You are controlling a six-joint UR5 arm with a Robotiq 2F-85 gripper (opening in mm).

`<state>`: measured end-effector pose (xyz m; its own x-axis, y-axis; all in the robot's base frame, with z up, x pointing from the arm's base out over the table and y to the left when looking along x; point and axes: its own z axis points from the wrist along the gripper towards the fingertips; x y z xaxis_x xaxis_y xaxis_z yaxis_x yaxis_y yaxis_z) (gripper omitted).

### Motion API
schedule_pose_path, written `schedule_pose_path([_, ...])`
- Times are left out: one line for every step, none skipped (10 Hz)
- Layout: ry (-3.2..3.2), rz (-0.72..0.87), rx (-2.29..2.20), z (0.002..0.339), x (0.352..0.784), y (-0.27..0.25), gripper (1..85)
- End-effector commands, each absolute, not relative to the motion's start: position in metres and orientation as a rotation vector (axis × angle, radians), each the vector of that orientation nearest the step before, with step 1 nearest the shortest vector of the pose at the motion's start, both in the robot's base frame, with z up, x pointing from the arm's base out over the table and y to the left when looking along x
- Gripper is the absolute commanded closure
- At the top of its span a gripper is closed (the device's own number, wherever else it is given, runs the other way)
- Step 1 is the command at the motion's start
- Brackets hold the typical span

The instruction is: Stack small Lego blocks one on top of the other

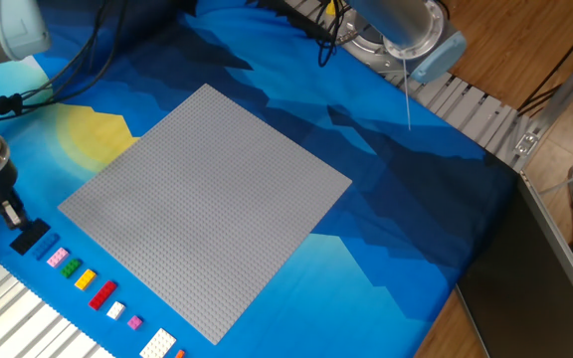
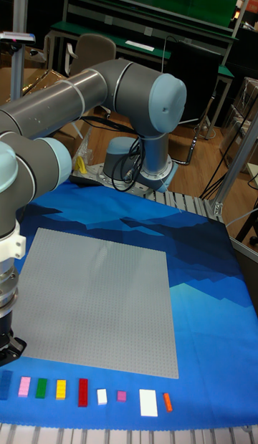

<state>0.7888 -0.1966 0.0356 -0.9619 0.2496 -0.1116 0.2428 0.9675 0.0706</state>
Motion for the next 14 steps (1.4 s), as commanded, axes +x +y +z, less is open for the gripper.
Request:
schedule_pose_path([2.969, 0.103, 0.346, 0.034, 0.794, -0.200, 65.7])
schedule_pose_path([2.981, 0.105, 0.331, 0.034, 0.790, -0.200, 59.7])
schedule_pose_path([2.980, 0.104, 0.338, 0.035, 0.789, -0.199, 58.7])
schedule_pose_path([2.980, 0.098, 0.319, 0.034, 0.789, -0.199, 57.0])
schedule_pose_path([2.969, 0.086, 0.283, 0.033, 0.791, -0.203, 54.3])
schedule_pose_path([2.966, 0.068, 0.256, 0.033, 0.792, -0.206, 51.0])
schedule_pose_path([2.971, 0.059, 0.233, 0.033, 0.791, -0.207, 46.3])
schedule_pose_path([2.964, 0.062, 0.226, 0.035, 0.793, -0.207, 46.0])
schedule_pose_path([2.964, 0.066, 0.219, 0.036, 0.792, -0.206, 47.0])
schedule_pose_path([2.965, 0.063, 0.187, 0.037, 0.792, -0.206, 48.0])
schedule_pose_path([2.971, 0.062, 0.151, 0.037, 0.791, -0.207, 50.0])
schedule_pose_path([2.972, 0.057, 0.126, 0.033, 0.791, -0.207, 50.3])
schedule_pose_path([2.972, 0.036, 0.088, 0.029, 0.793, -0.208, 50.3])
schedule_pose_path([2.974, 0.032, 0.042, 0.026, 0.792, -0.206, 50.3])
